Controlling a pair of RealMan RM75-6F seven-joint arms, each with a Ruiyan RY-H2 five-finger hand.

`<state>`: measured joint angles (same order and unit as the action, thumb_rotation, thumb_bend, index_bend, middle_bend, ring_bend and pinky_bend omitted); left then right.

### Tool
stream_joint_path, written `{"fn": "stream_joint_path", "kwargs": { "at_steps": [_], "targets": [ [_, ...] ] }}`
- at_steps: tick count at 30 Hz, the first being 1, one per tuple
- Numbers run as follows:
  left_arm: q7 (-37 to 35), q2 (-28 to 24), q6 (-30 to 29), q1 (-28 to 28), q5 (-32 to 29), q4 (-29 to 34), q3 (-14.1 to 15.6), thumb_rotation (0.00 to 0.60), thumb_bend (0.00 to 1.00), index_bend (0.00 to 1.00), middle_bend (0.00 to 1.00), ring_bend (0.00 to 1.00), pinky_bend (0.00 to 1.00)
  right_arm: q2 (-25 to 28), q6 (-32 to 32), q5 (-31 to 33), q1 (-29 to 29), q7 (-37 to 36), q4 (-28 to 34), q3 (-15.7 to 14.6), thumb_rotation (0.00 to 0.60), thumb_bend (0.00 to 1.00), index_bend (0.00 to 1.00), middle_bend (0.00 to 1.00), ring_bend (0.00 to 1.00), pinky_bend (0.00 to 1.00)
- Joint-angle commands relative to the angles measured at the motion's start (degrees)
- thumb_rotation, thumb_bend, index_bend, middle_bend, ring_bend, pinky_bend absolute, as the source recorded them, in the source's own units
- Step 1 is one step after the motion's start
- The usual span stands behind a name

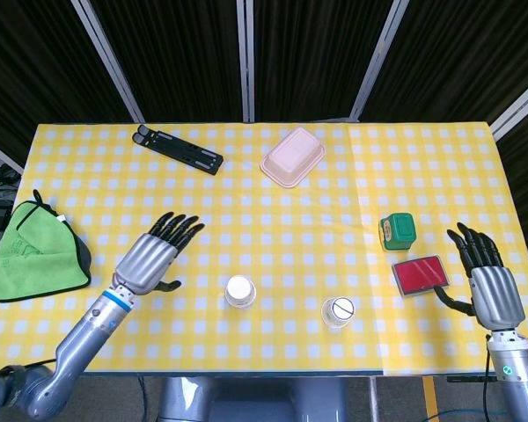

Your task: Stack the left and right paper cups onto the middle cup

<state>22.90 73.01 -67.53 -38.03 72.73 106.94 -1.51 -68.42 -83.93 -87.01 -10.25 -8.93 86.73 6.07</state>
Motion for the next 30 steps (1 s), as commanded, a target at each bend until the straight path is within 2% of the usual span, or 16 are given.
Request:
{"fn": "stream_joint_path", "kwargs": {
  "at_steps": [1, 8, 14, 18, 22, 30],
  "targets": [
    [-4.02, -2.29, -7.05, 6.29, 5.98, -2.29, 3.82, 0.6, 0.1, 0.0, 0.0, 0.0, 0.0, -0.31, 0.04, -0.36, -0.1, 1.29, 0.23, -0.22, 0.6, 0.14, 0.04, 0.0, 0.0, 0.0],
    [-8.32, -3.41, -17.58, 16.02, 11.64, -7.97, 8.2, 0.6, 0.1, 0.0, 0.0, 0.0, 0.0, -1.37, 1.53, -0.51, -0.76, 2.82, 1.33, -0.75, 0.6, 0.13, 0.06, 0.0, 0.0, 0.0],
    [-13.25, -3.25, -22.43, 22.36, 13.44, -12.12, 10.62, 0.6, 0.1, 0.0, 0.0, 0.0, 0.0, -2.23, 3.92, -2.25, -2.44, 6.72, 3.76, -1.68, 0.6, 0.13, 0.12, 0.0, 0.0, 0.0],
    [-17.01, -3.68, -23.01, 24.07, 13.82, -13.84, 10.12, 0.6, 0.1, 0.0, 0.0, 0.0, 0.0, -1.69, 8.19, -3.52, -5.29, 10.22, 8.81, -2.04, 0.6, 0.14, 0.19, 0.0, 0.0, 0.0],
    [-18.53, -3.98, -22.04, 24.64, 13.38, -15.08, 9.03, 0.6, 0.1, 0.0, 0.0, 0.0, 0.0, -0.34, 15.58, -2.65, -9.41, 14.9, 15.82, -1.93, 0.6, 0.15, 0.27, 0.0, 0.0, 0.0],
    [-19.46, -4.36, -22.02, 25.8, 14.53, -15.47, 7.72, 0.6, 0.1, 0.0, 0.0, 0.0, 0.0, -1.87, 23.18, 6.01, -14.25, 26.82, 23.74, 0.34, 0.6, 0.15, 0.3, 0.0, 0.0, 0.0]
  ]
}}
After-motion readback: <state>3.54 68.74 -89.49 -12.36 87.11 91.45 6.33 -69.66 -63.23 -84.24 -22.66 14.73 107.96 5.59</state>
